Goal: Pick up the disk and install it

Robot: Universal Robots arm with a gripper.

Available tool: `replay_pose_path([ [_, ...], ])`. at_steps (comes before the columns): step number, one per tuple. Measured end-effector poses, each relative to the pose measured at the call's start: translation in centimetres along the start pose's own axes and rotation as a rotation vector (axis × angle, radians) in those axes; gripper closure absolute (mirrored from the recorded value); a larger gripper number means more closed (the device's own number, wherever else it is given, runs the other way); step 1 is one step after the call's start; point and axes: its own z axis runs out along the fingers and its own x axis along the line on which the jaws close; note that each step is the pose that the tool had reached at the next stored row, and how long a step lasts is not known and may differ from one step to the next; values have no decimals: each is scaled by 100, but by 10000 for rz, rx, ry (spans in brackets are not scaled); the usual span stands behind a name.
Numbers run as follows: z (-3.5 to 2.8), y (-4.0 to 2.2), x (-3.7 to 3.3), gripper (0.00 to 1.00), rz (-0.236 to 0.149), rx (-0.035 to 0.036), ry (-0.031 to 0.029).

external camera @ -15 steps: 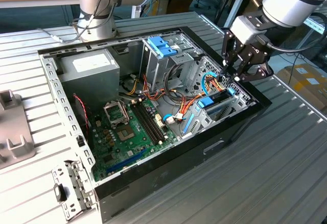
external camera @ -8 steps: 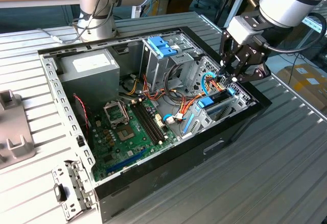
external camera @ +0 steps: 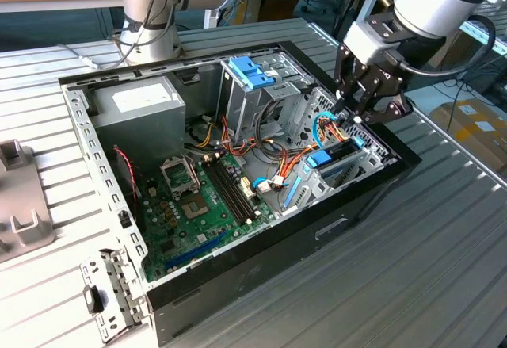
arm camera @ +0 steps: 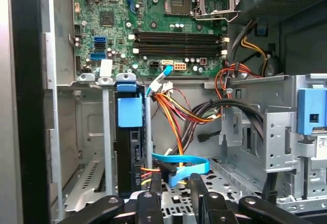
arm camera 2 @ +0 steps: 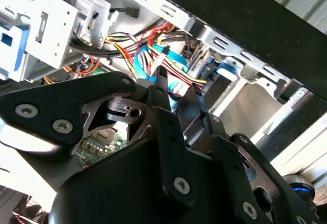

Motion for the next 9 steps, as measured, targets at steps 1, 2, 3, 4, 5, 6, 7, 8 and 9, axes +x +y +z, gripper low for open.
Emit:
replay_pose_path([
  [1,0,3,1,64,0,-1,-8],
  [2,0,9,1,64,2,0,-17],
  [3,-2,17,3,64,0,0,-22],
  [4,-3,26,5,64,0,0,-25],
  [5,-3,38,11,64,0,-1,-32],
  [6,-4,40,16,64,-1,-1,-33],
  [7,-5,42,20,64,-1,-1,-33],
  [8,-6,42,23,64,0,-1,-31],
  [9,-6,48,24,64,1,0,-32],
])
